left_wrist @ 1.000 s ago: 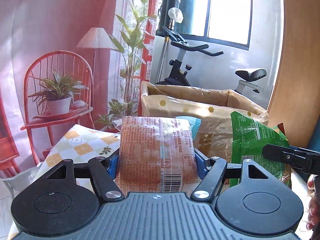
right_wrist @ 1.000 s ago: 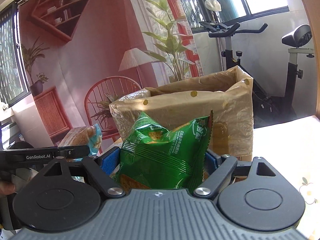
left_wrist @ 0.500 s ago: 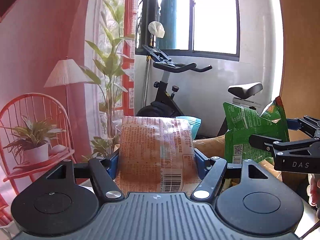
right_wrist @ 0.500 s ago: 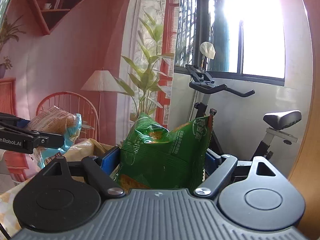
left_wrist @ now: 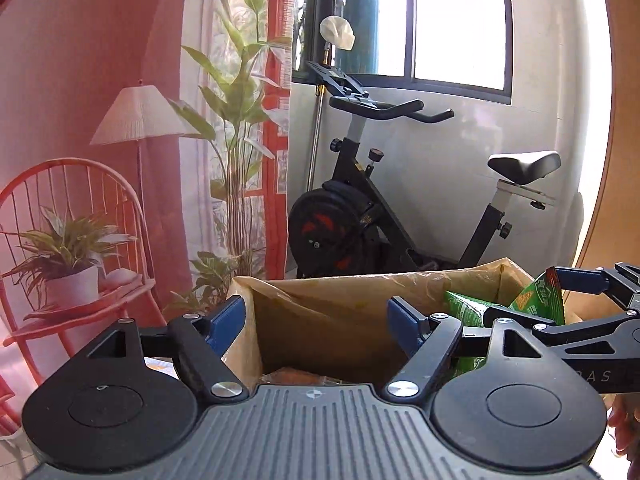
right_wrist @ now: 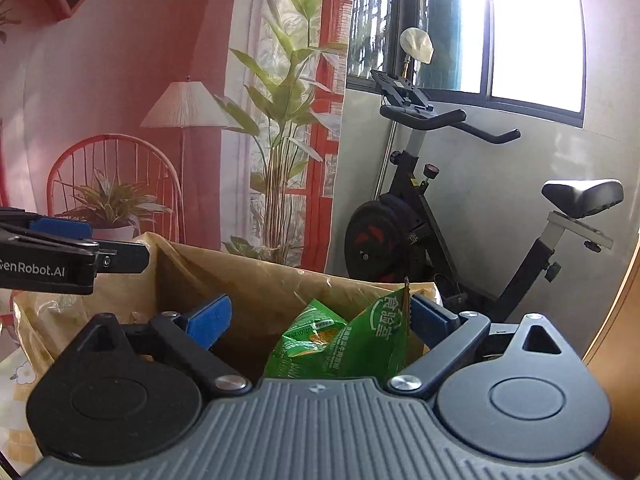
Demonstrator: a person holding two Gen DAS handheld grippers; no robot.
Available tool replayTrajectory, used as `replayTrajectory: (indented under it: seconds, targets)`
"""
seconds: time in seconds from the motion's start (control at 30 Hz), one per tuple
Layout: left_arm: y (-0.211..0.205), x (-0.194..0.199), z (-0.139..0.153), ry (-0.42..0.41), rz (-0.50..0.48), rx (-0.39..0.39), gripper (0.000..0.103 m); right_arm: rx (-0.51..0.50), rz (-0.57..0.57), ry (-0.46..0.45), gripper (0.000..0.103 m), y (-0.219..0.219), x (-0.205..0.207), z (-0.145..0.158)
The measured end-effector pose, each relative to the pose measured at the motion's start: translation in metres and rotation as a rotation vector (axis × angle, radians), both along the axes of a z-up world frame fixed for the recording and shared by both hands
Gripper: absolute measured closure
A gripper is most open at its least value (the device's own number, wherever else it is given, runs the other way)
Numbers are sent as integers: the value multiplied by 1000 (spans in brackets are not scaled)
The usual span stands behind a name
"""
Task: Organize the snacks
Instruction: 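Carry the green bag and bread bag into the box and release them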
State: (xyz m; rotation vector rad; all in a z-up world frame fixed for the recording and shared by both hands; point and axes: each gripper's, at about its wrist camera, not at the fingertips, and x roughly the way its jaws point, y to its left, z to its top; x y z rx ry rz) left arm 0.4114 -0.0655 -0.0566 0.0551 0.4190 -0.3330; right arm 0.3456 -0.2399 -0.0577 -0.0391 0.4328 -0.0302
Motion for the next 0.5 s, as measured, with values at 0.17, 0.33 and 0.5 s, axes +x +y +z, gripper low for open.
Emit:
replayTrajectory:
  seconds: [0.17, 0.33, 0.5]
  targets:
    - [26, -19, 3, 30, 19, -28, 23, 200, 23, -33, 8, -20, -23, 14]
    - [53, -49, 7, 38, 22, -43, 24, 263, 80, -57, 11, -24, -55, 30]
    - [77, -86, 3, 47, 24, -49, 24, 290, 116, -66, 14, -12, -89, 31]
